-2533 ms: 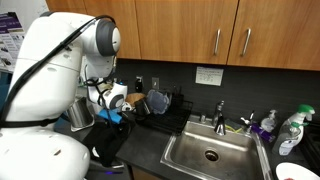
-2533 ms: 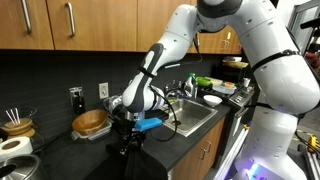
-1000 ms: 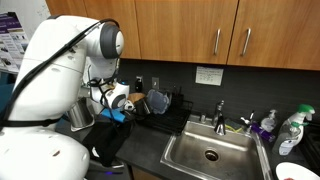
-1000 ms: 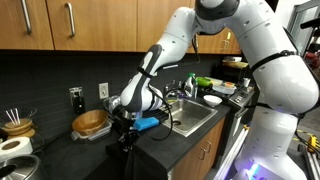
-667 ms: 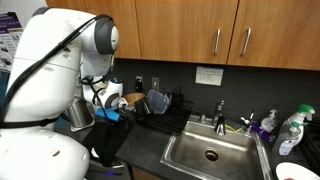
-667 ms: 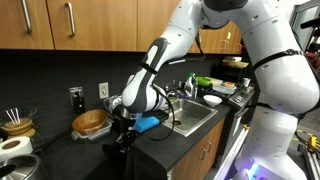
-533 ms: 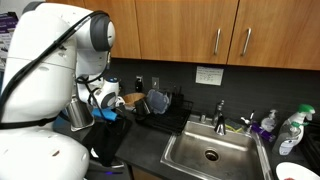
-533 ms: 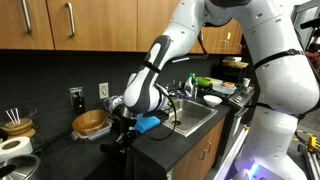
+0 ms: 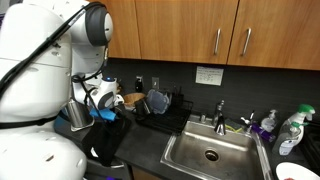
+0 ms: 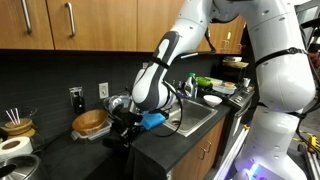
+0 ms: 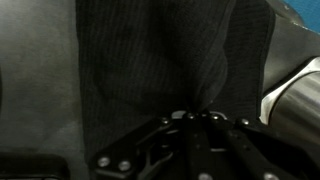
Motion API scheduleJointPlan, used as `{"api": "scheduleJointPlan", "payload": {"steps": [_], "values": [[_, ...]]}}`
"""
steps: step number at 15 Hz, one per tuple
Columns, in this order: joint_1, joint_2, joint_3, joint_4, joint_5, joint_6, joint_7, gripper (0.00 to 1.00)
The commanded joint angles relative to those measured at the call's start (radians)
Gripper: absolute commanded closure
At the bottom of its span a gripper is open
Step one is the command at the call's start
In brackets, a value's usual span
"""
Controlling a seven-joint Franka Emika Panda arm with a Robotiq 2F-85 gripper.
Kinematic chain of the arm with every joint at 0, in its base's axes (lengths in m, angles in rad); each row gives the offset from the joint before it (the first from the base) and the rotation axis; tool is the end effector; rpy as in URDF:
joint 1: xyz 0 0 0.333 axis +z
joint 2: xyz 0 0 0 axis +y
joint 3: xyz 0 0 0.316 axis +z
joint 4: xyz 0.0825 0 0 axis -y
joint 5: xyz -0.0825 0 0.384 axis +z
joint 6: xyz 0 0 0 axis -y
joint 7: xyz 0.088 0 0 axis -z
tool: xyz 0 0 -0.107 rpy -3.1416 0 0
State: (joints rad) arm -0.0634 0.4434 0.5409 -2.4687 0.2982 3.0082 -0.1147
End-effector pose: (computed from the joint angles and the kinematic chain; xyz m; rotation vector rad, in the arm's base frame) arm 0.4309 0.2196 0.1558 -2.8227 -0.3375 -0.1031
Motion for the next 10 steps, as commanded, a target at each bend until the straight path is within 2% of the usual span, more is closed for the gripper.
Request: {"api": "scheduleJointPlan", "payload": {"steps": [1,7,10], "values": [[-0.100,-0.031,0.075,-0.052,0.025,0.043,-0.021,0.99],[-0.226,-0.031,0.164,-0.088,0.008,0.077,-0.011,0.99],[-0.306,-0.032,0.235,-0.126,0.005,0.115,-0.013,0.99]]}}
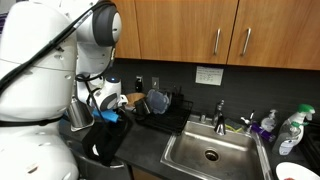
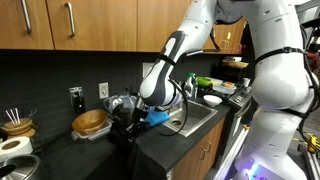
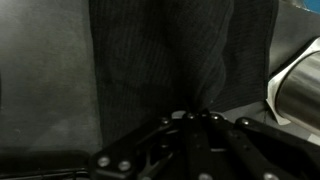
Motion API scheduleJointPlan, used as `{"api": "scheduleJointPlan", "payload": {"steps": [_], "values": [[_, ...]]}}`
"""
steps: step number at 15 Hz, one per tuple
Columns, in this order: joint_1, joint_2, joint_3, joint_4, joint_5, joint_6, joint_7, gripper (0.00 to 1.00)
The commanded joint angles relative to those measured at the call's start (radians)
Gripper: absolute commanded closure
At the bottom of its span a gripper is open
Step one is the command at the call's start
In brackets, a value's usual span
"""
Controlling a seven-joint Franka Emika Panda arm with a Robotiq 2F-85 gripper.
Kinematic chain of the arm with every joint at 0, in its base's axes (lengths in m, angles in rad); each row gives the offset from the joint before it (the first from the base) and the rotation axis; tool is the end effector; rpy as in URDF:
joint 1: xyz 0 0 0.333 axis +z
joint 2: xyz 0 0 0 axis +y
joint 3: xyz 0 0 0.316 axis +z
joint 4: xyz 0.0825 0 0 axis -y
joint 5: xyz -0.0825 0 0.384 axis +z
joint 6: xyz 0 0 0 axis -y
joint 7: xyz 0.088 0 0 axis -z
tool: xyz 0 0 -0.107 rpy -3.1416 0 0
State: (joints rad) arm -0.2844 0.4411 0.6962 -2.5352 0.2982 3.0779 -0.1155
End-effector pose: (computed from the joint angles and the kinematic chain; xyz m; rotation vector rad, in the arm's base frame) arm 0.4281 0.1878 0.1631 -2.7918 -0.2165 -0.1561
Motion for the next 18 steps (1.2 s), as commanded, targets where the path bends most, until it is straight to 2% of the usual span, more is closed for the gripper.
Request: {"api": "scheduleJointPlan", "payload": {"steps": [1,7,12,18], "values": [[-0.116,-0.026,0.107,-0.073,-0.002,0.065,-0.011,0.99],[-0.329,0.019,0.244,-0.156,-0.128,0.193,0.026,0.99],[-0.435,0.036,0.253,-0.199,-0.284,0.239,0.084,0.99],[-0.508,0.043,0.250,-0.229,-0.390,0.264,0.137,0.99]]}}
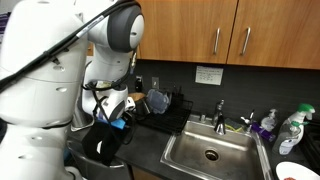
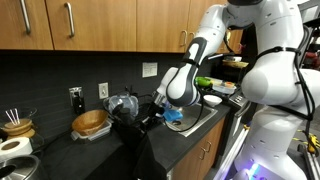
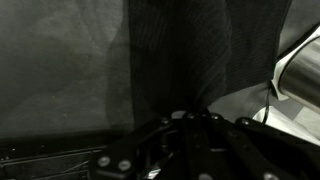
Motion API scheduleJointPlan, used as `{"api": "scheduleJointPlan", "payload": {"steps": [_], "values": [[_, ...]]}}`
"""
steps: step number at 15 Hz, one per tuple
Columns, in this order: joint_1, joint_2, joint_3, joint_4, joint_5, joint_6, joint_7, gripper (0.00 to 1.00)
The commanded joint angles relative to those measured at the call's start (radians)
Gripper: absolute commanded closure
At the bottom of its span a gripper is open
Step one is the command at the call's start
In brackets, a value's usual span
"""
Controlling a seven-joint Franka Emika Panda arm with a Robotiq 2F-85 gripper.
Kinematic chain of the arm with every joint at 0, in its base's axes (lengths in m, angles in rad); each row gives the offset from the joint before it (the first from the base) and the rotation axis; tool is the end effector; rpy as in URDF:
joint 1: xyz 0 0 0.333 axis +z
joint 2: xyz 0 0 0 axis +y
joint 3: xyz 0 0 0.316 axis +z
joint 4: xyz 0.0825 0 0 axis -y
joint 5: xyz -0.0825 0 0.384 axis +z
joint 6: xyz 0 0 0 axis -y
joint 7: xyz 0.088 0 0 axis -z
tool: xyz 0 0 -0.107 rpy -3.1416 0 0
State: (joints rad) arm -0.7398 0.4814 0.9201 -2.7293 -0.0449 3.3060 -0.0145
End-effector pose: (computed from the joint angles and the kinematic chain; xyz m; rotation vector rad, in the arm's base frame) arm 0.3985 0.1184 0.1707 -2.7236 -0.1762 -0.3544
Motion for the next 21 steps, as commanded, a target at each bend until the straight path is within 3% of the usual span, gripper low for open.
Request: {"api": "scheduleJointPlan", "payload": {"steps": [1,7,9,17,21], "values": [[-0.064,0.006,0.025,-0.039,-0.062,0.042,0.041,0.99],[-0.175,0.036,0.026,-0.078,-0.171,0.113,0.053,0.99],[-0.179,0.067,-0.003,-0.045,-0.205,0.111,0.049,0.99],[-0.256,0.110,-0.007,-0.055,-0.253,0.126,0.061,0.99],[-0.254,0.124,-0.015,-0.051,-0.258,0.156,0.056,0.99]]}}
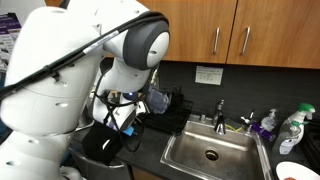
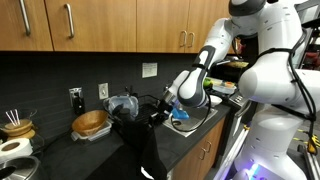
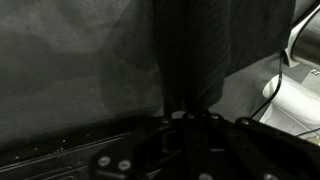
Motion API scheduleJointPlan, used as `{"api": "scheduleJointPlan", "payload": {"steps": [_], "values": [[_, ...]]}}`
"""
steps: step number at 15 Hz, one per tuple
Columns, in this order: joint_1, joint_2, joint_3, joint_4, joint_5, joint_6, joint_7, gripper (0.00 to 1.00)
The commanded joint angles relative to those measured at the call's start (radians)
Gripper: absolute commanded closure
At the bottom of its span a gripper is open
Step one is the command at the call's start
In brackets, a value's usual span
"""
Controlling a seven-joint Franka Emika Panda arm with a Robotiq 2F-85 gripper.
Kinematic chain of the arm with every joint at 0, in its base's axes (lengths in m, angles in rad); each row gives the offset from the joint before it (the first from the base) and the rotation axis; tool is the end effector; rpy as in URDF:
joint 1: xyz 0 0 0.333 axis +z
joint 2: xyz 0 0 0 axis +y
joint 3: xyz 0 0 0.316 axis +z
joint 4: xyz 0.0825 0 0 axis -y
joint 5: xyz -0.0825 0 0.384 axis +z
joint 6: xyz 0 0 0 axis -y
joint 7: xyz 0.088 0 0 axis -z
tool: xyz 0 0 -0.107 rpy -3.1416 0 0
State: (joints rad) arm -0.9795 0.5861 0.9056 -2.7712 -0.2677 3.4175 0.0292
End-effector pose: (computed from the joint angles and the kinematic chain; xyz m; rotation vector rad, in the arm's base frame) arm 0.3937 0.0529 0.1612 -2.6415 -0.0215 -0.4660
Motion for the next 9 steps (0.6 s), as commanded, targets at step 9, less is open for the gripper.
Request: {"api": "scheduleJointPlan", "payload": {"steps": [9], "values": [[-0.116,0.011,0.094,-0.011,-0.166,0.036,0.007,0.99]]}}
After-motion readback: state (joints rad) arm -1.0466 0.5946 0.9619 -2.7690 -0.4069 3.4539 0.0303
